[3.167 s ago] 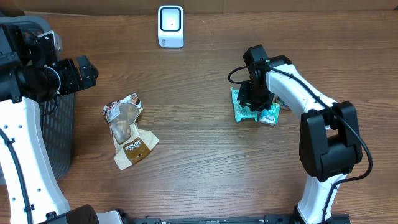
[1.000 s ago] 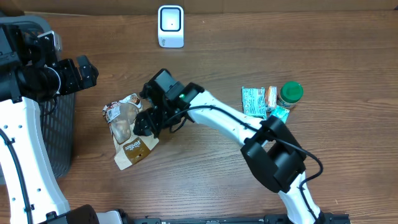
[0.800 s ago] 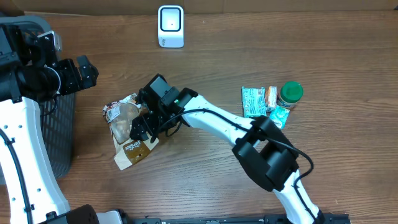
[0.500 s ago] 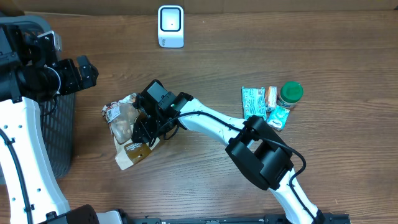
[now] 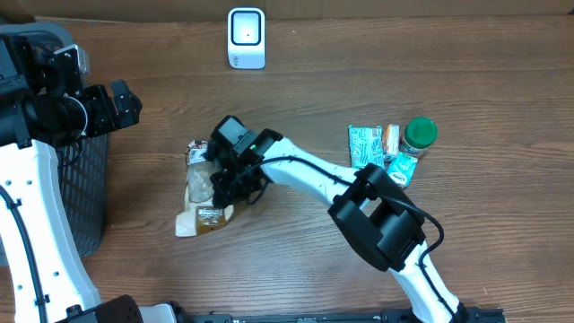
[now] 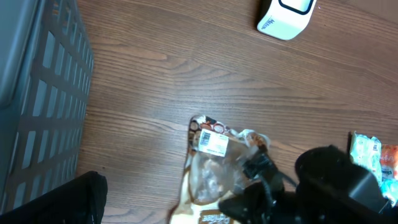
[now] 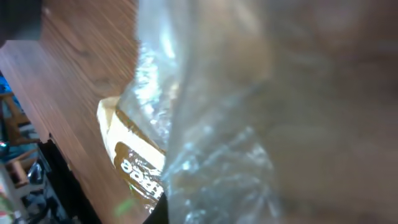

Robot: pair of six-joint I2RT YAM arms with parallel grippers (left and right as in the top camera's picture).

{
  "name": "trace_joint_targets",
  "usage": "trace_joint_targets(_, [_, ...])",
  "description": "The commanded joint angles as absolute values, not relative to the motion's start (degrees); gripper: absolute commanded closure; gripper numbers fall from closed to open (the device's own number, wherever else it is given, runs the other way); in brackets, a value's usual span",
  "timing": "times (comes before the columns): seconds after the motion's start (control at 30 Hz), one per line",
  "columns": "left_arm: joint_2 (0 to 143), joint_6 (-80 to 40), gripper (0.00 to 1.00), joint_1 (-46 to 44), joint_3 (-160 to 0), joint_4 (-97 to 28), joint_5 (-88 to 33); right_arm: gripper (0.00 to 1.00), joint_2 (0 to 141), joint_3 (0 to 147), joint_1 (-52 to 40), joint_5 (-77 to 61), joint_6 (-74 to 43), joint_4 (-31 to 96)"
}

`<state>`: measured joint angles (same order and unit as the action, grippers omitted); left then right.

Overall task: Scan the item barcode
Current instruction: 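Move the right gripper left and grasp the clear bread bag, then lift the bread bag and carry it toward the scanner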

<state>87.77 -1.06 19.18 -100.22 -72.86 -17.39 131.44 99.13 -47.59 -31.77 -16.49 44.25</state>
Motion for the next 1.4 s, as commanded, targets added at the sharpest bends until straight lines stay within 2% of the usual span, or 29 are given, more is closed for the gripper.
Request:
trace_joint_targets(0.0, [87.72,-0.16,0.00,19.11,-100.97,-72.84,-17.43,0.96,129.67,100.55,-44.03,-30.48,-16.67,46.44])
trace_joint_targets(0.27, [87.72,-0.16,0.01,19.09,-100.97,-72.84,-17.43,0.96,125.47,100.57,-37.87,-25.65,-16.64,52.38])
trace_joint_targets(0.47, [87.72,-0.16,0.01,19.09,-100.97,-72.84,-17.43,0.96,125.36,100.57,-38.28,-26.13,-13.65,58.26])
trace_joint_targets(0.73, [87.72,-0.16,0.01,19.09,-100.97,-72.84,-17.43,0.76,125.23,103.31,-37.87,-26.55,1.13,65.23])
trace_joint_targets(0.9, [87.72,-0.16,0.00,19.09,-100.97,-72.84,-17.41,0.62,125.12,113.27,-33.10,-26.17,1.48,73.89])
trace_joint_targets(1.1, [87.72,-0.16,0.01,19.09,-100.97,-72.84,-17.43,0.35,125.19,115.66,-27.38,-26.20,-13.21,75.99])
trace_joint_targets(1.23, [87.72,-0.16,0.00,19.09,-100.97,-72.84,-17.41,0.28,125.21,109.89,-26.22,-27.07,-21.06,72.49])
trace_joint_targets(1.37, [87.72,-0.16,0.00,19.09,-100.97,-72.84,-17.41,0.28,125.21,102.35,-26.96,-35.18,-23.00,66.37])
